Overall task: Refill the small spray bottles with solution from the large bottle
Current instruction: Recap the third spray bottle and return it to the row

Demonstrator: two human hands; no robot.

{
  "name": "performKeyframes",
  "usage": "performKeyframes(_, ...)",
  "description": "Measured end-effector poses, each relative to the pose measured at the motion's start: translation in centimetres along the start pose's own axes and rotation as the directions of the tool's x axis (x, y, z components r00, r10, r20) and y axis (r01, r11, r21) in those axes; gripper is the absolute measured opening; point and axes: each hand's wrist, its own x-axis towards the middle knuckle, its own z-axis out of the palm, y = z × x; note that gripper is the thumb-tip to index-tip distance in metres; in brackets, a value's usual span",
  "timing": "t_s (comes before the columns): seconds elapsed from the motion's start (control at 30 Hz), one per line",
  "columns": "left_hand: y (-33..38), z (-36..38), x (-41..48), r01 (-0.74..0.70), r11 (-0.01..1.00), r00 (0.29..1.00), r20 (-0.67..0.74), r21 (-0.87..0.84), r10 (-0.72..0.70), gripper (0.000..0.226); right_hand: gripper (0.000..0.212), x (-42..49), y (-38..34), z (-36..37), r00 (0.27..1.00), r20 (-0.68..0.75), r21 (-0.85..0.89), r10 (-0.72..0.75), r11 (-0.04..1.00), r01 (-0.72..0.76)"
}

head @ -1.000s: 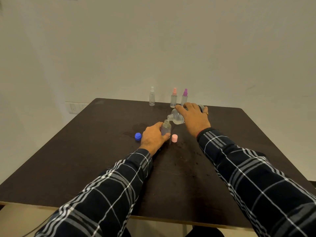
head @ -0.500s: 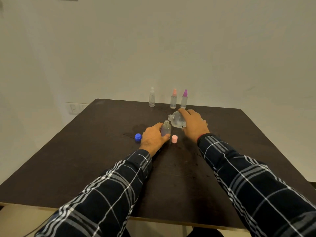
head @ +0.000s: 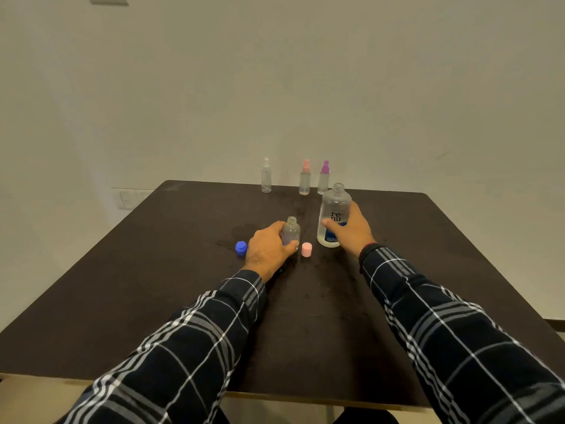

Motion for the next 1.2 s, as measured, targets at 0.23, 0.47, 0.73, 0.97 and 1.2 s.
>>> performKeyframes(0.23, 0.1, -0.1, 0.0, 0.000, 1.000, 1.000, 0.011, 0.011, 0.000, 0.054, 0.034, -3.7, 0.0, 1.0, 0.891, -0.422, -0.348, -0.166, 0.938, 0.011)
performKeyframes(0.47, 0.1, -0.1, -0.3, -0.024, 1.000, 1.000, -0.018, 0.012, 0.025, 0.050, 0.032, -4.5, 0.7, 3.9, 0.971, 0.185, -0.610, -0.151, 0.757, 0.234)
performKeyframes(0.73, 0.1, -0.1, 0.0, -0.003, 1.000, 1.000, 0.003, 0.026, 0.003, 0.054, 0.018, -3.8, -0.5, 4.1, 0.983, -0.078, -0.441, -0.168, 0.890, 0.117)
performKeyframes(0.97, 0.2, -0.1, -0.1, 0.008, 1.000, 1.000, 0.011, 0.012, -0.008, 0.046, 0.020, -2.2, -3.2, 5.1, 0.979, 0.044, -0.132, -0.201, 0.970, 0.205)
performKeyframes(1.2, 0.2, -0.3, 0.0, 0.003, 1.000, 1.000, 0.020, 0.022, -0.004, 0.047, 0.020, -1.5, -4.3, 5.4, 0.980, 0.079, -0.340, -0.185, 0.919, 0.201)
